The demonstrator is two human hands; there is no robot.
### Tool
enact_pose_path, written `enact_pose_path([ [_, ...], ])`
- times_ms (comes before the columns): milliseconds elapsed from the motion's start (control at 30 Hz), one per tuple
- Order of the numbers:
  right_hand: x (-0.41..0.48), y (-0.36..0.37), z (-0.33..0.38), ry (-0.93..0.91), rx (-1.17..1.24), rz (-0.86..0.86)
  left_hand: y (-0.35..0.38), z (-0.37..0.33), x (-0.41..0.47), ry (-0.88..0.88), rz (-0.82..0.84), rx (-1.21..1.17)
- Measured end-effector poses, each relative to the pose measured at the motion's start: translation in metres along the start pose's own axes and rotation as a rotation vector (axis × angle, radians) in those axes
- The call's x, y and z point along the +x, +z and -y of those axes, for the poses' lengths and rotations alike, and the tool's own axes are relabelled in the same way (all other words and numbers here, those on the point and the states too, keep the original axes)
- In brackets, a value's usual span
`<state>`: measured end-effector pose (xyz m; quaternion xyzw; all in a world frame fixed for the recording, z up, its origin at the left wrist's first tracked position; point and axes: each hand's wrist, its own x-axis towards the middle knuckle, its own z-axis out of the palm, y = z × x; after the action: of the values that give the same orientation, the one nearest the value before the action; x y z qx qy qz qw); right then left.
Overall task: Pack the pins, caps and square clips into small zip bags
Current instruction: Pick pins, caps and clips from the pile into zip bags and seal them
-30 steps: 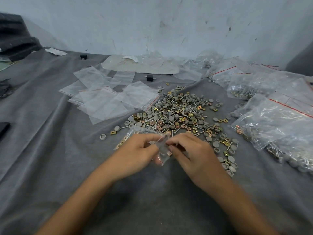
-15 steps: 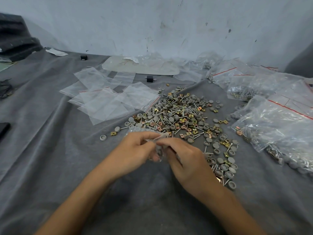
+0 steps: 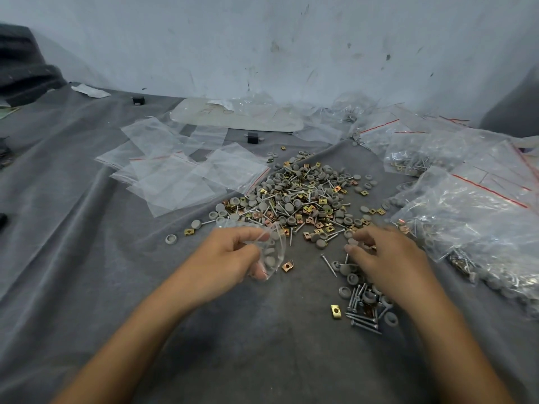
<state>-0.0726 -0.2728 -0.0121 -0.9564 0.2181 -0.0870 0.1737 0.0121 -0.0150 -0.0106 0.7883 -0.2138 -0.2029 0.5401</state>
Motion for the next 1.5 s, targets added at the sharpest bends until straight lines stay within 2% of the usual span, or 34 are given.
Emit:
enact_pose_path([
  [333,0.004,0.014,0.012,-0.02,-0.056,0.046,0.002,-0.005,-0.003,-0.005,-0.002,-0.004],
  [667,0.013,0.02,0.006,-0.03,-0.03,-0.011,0.0,-0.001,-0.002,0.004,0.004,0.019],
  [1167,0.02,0.025,0.007,-0.039,-0.14,-0.077,-0.001,0.004,0.002,0.019,0.021,-0.012],
  [1333,0.01,0.024,0.013,-0.118,-0.013,-0.118,-0.001,0.003,0.0,0.028,0.024,0.015],
  [1500,0.001,0.021,0.031,-0.209,0.409,-0.02,0.0,0.003,0.0,0.025,0.041,0.021],
])
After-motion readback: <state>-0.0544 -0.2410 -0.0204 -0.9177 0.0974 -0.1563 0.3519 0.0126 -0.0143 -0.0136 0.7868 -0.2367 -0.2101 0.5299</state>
